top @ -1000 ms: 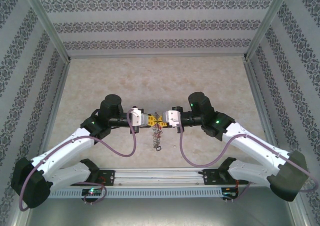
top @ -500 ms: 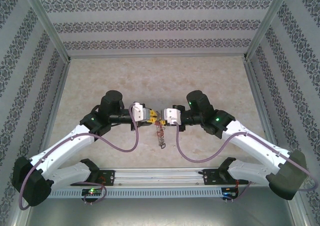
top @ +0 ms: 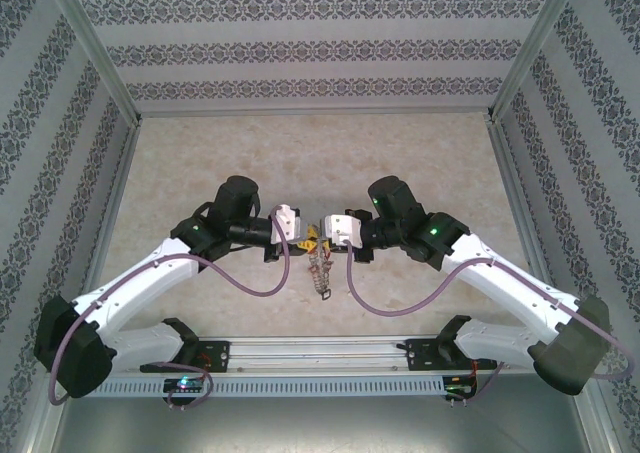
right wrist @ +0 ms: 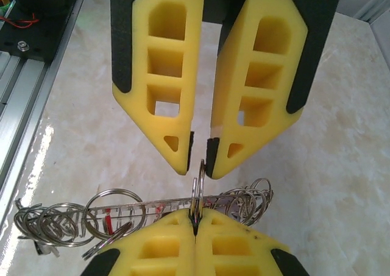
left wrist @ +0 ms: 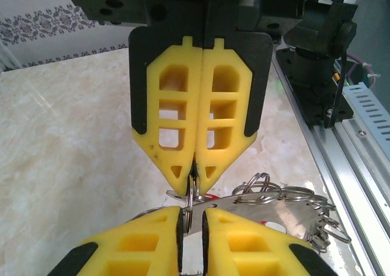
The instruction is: Put the keys on the keyring
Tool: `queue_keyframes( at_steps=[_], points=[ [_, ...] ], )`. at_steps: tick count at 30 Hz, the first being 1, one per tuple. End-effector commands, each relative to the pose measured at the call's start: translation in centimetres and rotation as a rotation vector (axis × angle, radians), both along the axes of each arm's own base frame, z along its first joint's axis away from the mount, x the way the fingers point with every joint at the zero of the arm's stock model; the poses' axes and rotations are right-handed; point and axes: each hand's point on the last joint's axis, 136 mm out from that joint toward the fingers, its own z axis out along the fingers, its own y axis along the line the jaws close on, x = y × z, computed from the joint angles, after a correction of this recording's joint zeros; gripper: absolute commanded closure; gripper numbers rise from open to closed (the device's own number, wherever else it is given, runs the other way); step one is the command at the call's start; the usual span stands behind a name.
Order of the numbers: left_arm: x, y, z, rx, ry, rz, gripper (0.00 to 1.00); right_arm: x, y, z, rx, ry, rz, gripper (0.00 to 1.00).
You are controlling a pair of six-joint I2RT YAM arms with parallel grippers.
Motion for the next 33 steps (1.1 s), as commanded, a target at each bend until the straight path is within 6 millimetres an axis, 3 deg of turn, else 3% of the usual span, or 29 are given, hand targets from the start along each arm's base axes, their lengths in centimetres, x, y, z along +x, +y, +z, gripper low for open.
queue_keyframes(
  at_steps=[1,21,25,30,33],
  points=[
    [-0.7,-0.3,1.1,-0.024,-0.013,-0.05,0.81,-0.7,1.1,1.8,0.053,0.01,0.042,1.0],
    [-1.2,-1.0,0.5,0.022,0.003,-0.099,0.87,-1.2,1.6,3.0,0.116,0.03,0.06,1.0],
    [-0.9,-1.1,0.6,0.027,-0.001,-0.084,1.0,-1.2,1.7,2.8,0.112,0.036,0.062,1.0],
    [-1.1,-1.1,1.1,0.001,-0.019,-0.087,1.0,-1.0,1.2,2.3,0.12,0.03,0.053,1.0],
    [-1.1,-1.1,1.5,-0.014,-0.026,-0.079,1.0,-0.7,0.8,2.2,0.148,0.025,0.042,0.85]
  ],
)
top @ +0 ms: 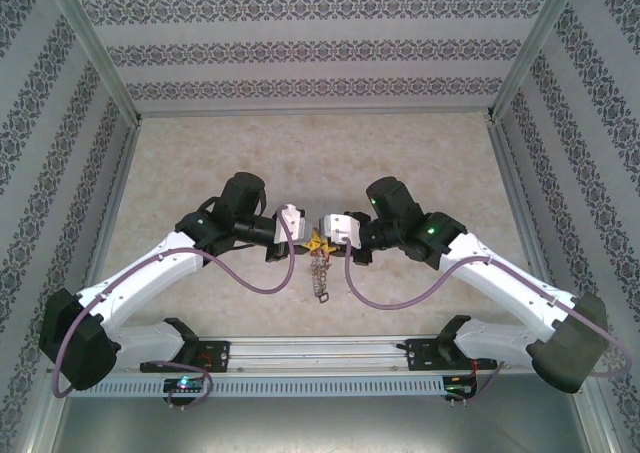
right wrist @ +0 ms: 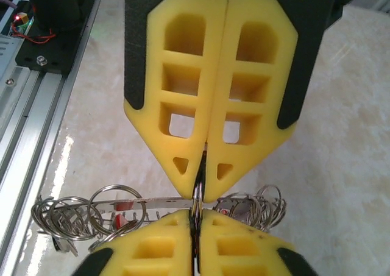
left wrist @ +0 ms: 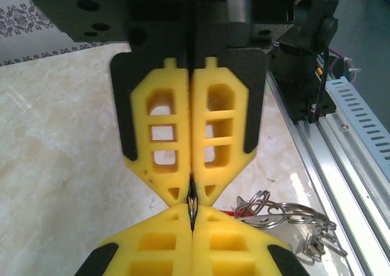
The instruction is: Put the keys on the keyring
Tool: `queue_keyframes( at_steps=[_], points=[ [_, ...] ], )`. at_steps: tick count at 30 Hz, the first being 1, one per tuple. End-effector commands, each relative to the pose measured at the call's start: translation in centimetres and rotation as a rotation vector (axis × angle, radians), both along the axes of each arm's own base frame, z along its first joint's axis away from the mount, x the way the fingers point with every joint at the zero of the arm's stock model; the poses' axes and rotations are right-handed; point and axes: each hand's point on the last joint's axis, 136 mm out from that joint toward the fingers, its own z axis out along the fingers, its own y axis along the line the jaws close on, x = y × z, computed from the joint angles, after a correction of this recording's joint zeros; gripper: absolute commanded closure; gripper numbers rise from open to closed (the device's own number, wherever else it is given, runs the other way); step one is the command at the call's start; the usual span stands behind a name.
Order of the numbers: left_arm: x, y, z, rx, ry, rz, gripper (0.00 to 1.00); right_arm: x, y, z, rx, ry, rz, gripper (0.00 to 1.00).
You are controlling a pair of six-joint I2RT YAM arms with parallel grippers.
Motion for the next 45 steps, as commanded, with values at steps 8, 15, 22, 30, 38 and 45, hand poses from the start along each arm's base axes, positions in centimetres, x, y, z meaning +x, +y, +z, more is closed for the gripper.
queue_keyframes(
  at_steps=[8,15,22,30,38,45],
  points=[
    [-0.2,-0.5,3.9,-0.187,-0.139,0.023,1.0,0.3,0.1,1.9,0.093,-0.054,0.013,0.82],
    [0.2,-0.8,4.4,-0.252,-0.118,0.046,1.0,0.3,-0.3,1.7,0.09,-0.045,0.013,0.76],
    [0.6,-1.0,4.5,-0.282,-0.095,0.065,1.0,0.3,-0.8,2.2,0.09,-0.054,0.004,0.76],
    [0.5,-0.8,4.8,-0.294,-0.07,0.073,1.0,-0.4,-1.8,3.2,0.14,-0.029,-0.005,0.7],
    [0.3,-0.9,4.9,-0.302,-0.076,0.059,1.0,0.4,-1.1,3.1,0.149,-0.015,-0.014,0.75],
    [0.5,-1.0,5.0,-0.328,-0.081,0.064,1.0,0.7,-0.4,2.6,0.147,-0.003,-0.01,0.83]
  ],
)
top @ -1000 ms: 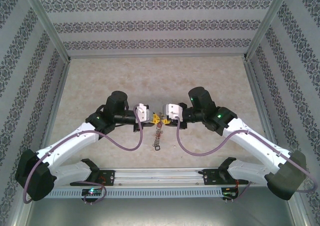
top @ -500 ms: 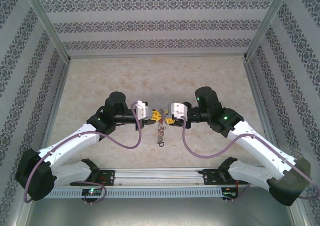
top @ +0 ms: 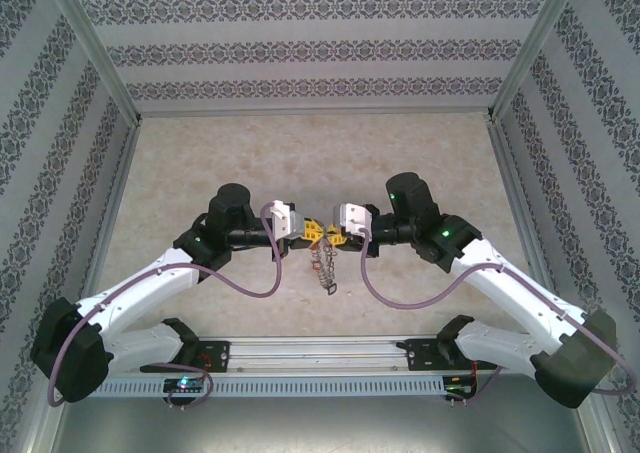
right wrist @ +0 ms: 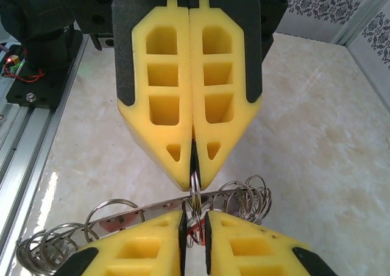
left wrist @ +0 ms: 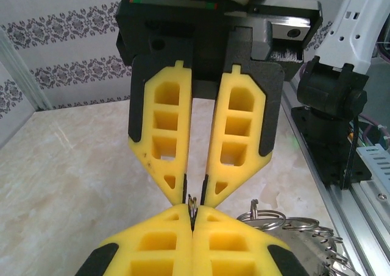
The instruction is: Put the keys on the keyring
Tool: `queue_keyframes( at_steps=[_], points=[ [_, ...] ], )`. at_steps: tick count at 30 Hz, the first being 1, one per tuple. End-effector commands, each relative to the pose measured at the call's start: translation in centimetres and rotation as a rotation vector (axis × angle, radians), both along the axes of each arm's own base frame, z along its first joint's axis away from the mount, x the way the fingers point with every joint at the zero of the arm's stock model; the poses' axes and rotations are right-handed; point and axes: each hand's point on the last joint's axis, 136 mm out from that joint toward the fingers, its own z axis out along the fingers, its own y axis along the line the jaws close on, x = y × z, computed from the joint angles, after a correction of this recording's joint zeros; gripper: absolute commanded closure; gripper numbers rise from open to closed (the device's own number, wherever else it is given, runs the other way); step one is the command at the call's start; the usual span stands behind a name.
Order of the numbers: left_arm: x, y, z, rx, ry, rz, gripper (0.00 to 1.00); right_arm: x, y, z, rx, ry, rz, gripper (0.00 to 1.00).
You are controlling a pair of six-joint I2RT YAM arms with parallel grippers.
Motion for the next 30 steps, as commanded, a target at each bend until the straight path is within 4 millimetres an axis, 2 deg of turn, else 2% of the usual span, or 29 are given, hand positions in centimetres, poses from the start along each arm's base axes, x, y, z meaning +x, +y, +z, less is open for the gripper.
queue_keyframes(
  at_steps=[1,12,15,20,22,27,30],
  points=[
    [-0.5,-0.5,2.5,-0.085,-0.071,-0.034,1.0,-0.4,0.7,0.2,0.029,0.009,0.031,0.82],
    [-0.2,-0.6,2.5,-0.11,-0.083,-0.025,1.0,-0.3,1.8,-0.3,0.048,0.039,0.061,0.8],
    [-0.2,-0.7,2.3,-0.11,-0.082,-0.03,1.0,-0.3,1.8,0.0,0.062,0.027,0.064,0.84],
    [0.1,-0.5,2.2,-0.109,-0.069,-0.006,1.0,-0.2,1.6,0.4,0.064,0.013,0.054,0.97],
    [0.4,-0.2,1.4,-0.06,-0.064,0.021,1.0,-0.1,1.4,0.0,0.045,0.006,0.044,0.99],
    [0.3,1.2,-1.9,0.184,-0.076,0.045,0.96,0.1,1.1,-1.1,-0.059,-0.014,0.019,1.0],
    [0.4,1.9,-3.4,0.288,-0.085,0.051,0.96,0.3,1.3,-0.9,-0.068,-0.027,0.017,1.0]
  ],
)
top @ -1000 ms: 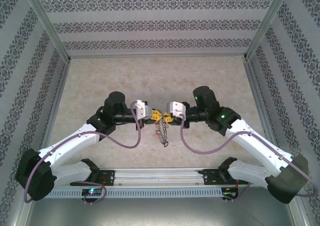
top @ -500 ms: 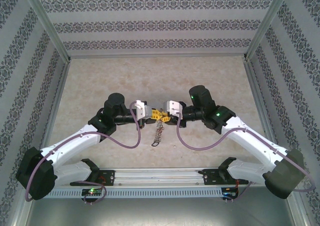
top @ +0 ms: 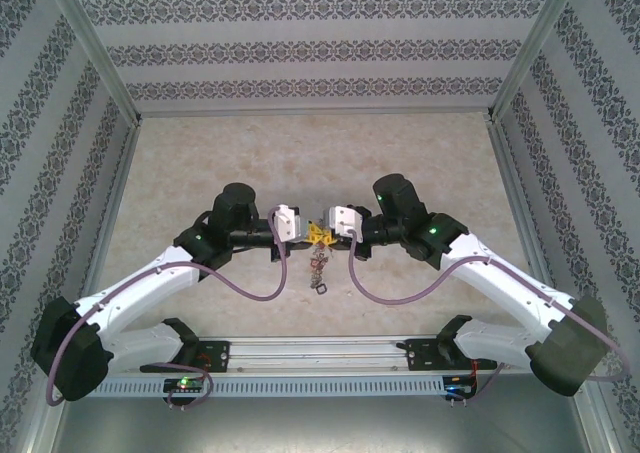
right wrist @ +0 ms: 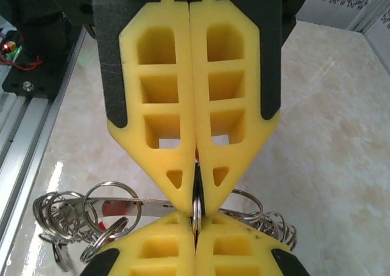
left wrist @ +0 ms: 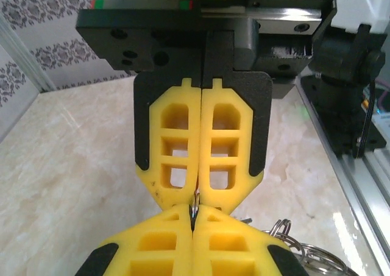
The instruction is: Put the keys on the keyring
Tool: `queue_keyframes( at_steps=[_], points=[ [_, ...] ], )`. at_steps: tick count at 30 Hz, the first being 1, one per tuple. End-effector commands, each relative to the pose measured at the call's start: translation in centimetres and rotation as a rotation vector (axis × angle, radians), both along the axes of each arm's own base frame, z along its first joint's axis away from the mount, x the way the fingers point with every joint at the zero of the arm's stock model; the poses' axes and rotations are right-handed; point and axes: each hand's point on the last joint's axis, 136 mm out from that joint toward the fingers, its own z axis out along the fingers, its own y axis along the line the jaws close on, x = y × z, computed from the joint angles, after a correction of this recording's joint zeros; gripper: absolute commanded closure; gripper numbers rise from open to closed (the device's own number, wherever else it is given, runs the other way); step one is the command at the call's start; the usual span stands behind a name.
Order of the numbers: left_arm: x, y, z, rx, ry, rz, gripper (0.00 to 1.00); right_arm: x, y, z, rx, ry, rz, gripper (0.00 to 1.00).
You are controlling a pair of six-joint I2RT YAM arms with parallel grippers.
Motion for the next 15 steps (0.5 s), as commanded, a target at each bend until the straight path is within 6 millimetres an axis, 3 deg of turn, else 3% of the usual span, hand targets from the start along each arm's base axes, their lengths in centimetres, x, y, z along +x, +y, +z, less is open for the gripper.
queue_keyframes(
  at_steps=[1,7,15],
  points=[
    [0.0,1.5,-2.2,0.178,-0.027,0.024,0.97,0.1,0.2,1.0,-0.014,-0.041,0.011,1.0],
    [0.4,1.8,-3.2,0.232,-0.018,0.042,1.0,0.2,-0.2,1.6,-0.017,-0.068,-0.002,1.0],
    [1.6,1.9,-2.8,0.203,-0.019,0.115,1.0,0.1,-0.6,1.6,-0.012,-0.07,-0.015,0.98]
  ],
)
